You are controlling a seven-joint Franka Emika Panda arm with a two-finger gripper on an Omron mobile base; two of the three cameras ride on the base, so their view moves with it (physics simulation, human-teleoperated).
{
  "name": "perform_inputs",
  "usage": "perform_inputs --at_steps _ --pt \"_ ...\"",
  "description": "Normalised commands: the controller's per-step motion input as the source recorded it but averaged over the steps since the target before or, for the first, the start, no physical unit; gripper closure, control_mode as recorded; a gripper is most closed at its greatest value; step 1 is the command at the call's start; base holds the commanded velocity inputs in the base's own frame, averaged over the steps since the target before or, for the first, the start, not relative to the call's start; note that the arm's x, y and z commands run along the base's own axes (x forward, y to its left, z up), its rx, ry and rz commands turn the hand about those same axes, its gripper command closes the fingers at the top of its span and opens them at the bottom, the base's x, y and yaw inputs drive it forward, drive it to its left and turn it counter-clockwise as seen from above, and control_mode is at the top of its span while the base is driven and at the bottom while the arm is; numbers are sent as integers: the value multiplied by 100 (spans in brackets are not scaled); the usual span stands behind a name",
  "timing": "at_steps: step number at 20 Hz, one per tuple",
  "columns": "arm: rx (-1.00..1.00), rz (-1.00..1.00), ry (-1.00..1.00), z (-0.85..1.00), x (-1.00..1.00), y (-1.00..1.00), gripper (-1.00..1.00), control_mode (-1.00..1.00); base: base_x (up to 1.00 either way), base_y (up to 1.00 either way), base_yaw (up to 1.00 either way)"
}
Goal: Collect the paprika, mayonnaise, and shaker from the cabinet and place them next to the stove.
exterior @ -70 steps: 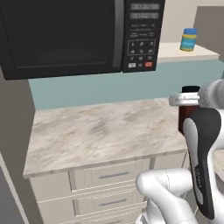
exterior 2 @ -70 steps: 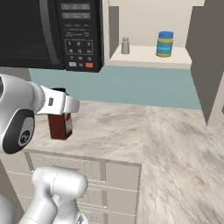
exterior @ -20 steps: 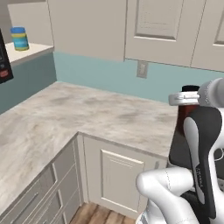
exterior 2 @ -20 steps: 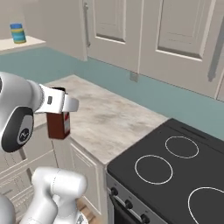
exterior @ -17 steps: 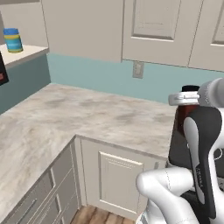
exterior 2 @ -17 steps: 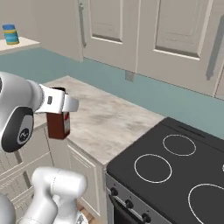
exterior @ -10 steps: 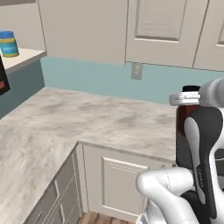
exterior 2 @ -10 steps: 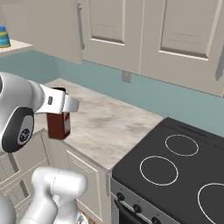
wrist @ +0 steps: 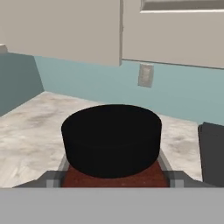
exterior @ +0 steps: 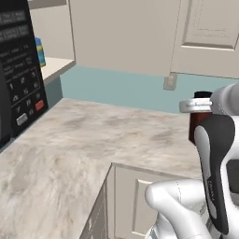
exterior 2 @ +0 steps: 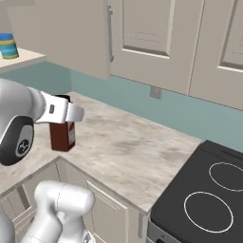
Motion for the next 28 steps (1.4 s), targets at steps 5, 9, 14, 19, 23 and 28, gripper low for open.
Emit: perform_inputs --at_steps 5,9,14,19,23,28 --pt "0 0 0 0 0 0 100 100 53 -16 -2" --pt "0 0 0 0 0 0 100 100 32 -33 -6" --pt "0 0 0 0 0 0 100 100 35 -27 -4" --pt "2 -1 0 -1 4 -9 100 -100 26 -23 -3" --pt "10 -9 0 -23 6 -69 100 -100 0 0 0" --pt "11 -13 0 -44 1 -66 100 -100 0 0 0"
